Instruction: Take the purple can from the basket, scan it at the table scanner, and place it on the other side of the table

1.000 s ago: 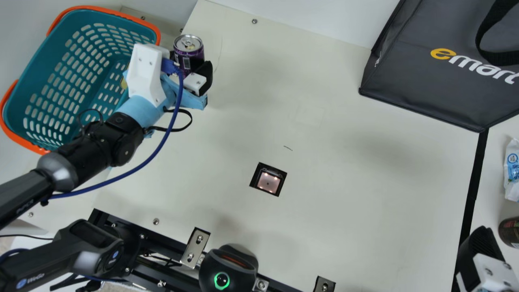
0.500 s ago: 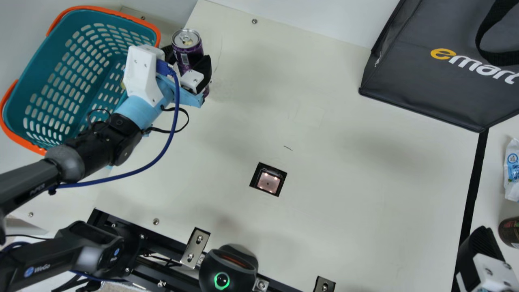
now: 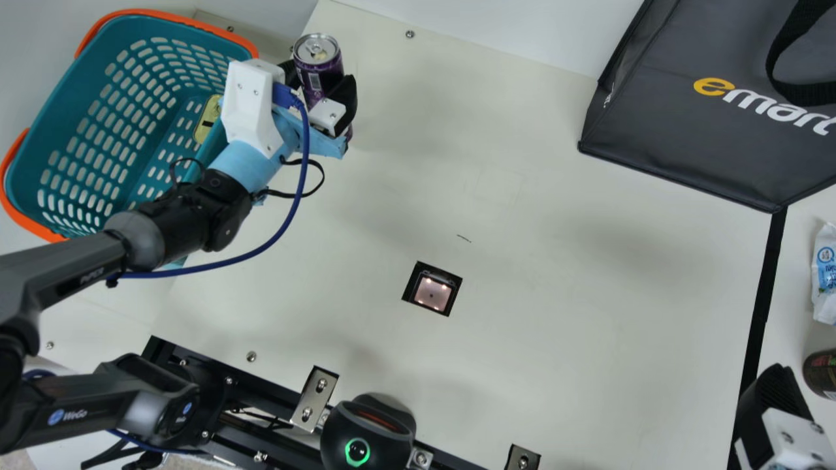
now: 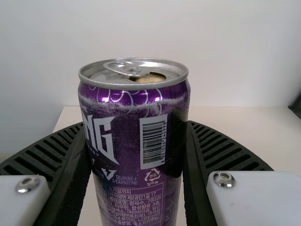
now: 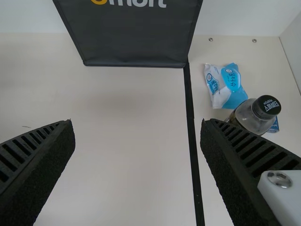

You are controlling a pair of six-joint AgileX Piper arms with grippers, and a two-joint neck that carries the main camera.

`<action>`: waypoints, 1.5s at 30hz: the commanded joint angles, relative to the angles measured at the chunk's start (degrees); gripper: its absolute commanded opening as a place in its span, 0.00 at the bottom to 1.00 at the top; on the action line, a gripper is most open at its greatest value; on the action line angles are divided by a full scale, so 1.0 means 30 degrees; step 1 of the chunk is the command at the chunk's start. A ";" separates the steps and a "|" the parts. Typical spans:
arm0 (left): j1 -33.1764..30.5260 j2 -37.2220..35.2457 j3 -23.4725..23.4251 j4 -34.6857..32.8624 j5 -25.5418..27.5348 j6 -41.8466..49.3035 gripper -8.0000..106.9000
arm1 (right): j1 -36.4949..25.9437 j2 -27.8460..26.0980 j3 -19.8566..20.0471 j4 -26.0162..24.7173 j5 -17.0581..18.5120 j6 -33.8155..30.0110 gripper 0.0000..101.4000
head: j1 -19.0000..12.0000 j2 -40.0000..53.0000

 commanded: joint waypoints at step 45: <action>-0.0621 0.2197 -0.0585 -0.2507 -0.0090 0.1950 0.47 | 0.0000 0.0000 0.0000 0.0000 -0.0008 0.0000 0.94 | -0.0465 0.0076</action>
